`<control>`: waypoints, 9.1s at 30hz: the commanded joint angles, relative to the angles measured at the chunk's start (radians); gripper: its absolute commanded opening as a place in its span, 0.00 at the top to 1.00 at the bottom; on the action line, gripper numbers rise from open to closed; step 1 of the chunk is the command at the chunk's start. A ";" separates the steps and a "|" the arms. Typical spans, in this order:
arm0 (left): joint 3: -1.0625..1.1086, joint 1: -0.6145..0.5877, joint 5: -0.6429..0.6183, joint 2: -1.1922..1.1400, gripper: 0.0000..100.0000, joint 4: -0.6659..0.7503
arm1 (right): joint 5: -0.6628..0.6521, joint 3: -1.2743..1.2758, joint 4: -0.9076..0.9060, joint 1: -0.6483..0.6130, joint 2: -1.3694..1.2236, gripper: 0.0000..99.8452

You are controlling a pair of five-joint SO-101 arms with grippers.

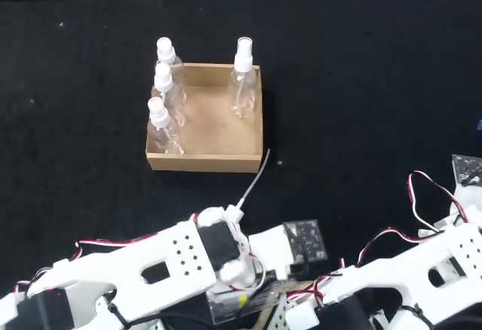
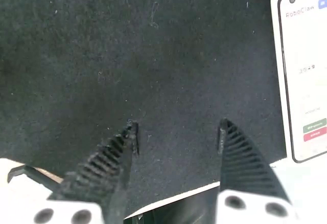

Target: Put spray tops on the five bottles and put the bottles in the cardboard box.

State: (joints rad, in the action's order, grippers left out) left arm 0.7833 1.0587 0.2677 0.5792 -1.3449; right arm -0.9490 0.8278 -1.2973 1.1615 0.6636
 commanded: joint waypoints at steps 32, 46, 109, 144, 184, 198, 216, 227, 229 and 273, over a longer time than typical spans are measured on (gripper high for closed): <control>0.300 0.065 0.000 0.014 0.92 0.308 | -0.011 -0.065 0.017 0.014 0.033 0.78; -0.191 -0.278 0.287 0.014 0.91 -0.249 | -0.008 -0.067 0.015 0.012 0.041 0.78; -0.352 -2.242 -0.126 -0.063 0.91 0.229 | -0.288 0.102 -0.043 -1.958 -0.044 0.78; -0.421 -2.114 -0.133 -0.061 0.91 0.281 | 0.068 0.085 0.261 -1.769 -0.338 0.99; -0.427 -1.205 -0.269 0.454 0.91 0.365 | 0.051 -0.440 0.023 -0.436 -0.848 0.79; -0.421 -0.918 -0.261 0.454 0.91 0.519 | 0.048 -0.277 0.124 -0.463 -0.668 0.98; -0.355 -0.825 -0.259 0.453 0.91 0.687 | 0.120 -0.236 0.066 -0.560 -0.532 0.74; -0.348 -0.825 -0.169 0.454 0.91 0.664 | 0.127 -0.157 0.189 -0.603 -0.533 0.77; -0.348 -0.825 -0.169 0.459 0.91 0.664 | 0.127 -0.111 0.250 -0.601 -0.533 0.77; 0.068 -0.880 -0.163 0.964 0.91 0.644 | 1.115 -1.141 0.158 -1.292 -0.048 0.99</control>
State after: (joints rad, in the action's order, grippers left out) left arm 0.6636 0.1872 0.0944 1.4185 -0.8078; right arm 0.1557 -0.2493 -1.2359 -0.0537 0.5731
